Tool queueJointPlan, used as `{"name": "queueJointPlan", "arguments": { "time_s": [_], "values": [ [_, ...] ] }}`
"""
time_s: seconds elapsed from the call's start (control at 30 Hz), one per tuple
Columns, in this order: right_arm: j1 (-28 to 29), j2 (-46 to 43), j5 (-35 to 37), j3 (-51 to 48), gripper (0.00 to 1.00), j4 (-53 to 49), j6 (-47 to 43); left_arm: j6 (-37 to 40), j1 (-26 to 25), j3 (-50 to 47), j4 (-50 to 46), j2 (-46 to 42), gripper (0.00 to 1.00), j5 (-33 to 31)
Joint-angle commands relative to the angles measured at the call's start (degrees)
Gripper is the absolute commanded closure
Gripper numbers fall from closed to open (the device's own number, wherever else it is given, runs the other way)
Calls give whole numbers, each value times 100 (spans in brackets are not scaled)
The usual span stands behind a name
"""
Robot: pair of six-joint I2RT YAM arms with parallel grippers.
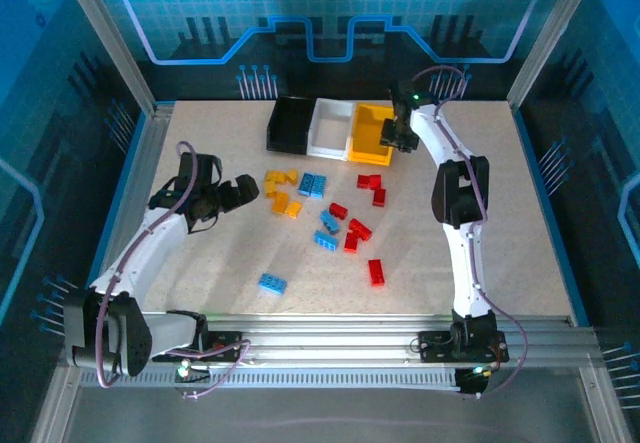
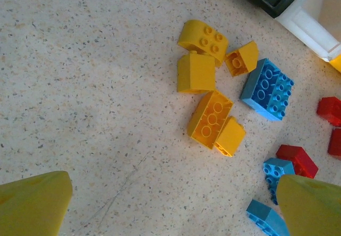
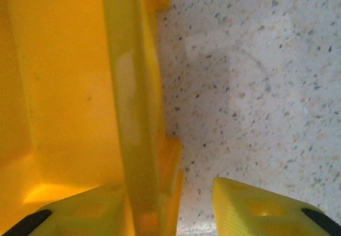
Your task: Sort the legos into containers by color
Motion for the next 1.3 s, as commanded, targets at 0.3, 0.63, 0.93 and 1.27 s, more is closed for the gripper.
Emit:
{"name": "queueJointPlan", "arguments": {
  "time_s": [0.3,0.63,0.93,1.27],
  "values": [
    [12,231,-11,276,77,-341,-643,-246,-41,-51,-178,-145,1,29],
    [217,-700,59,-1150,83,63,-830,-255,-46,104,-44,84,1,122],
    [413,-1630,98,-2618,82,551,-531,-204,-50,42,0,84,1,169],
    [468,-2012,65,-2881,53,672,-468,-44,-53,119,19,253,1,253]
  ]
}}
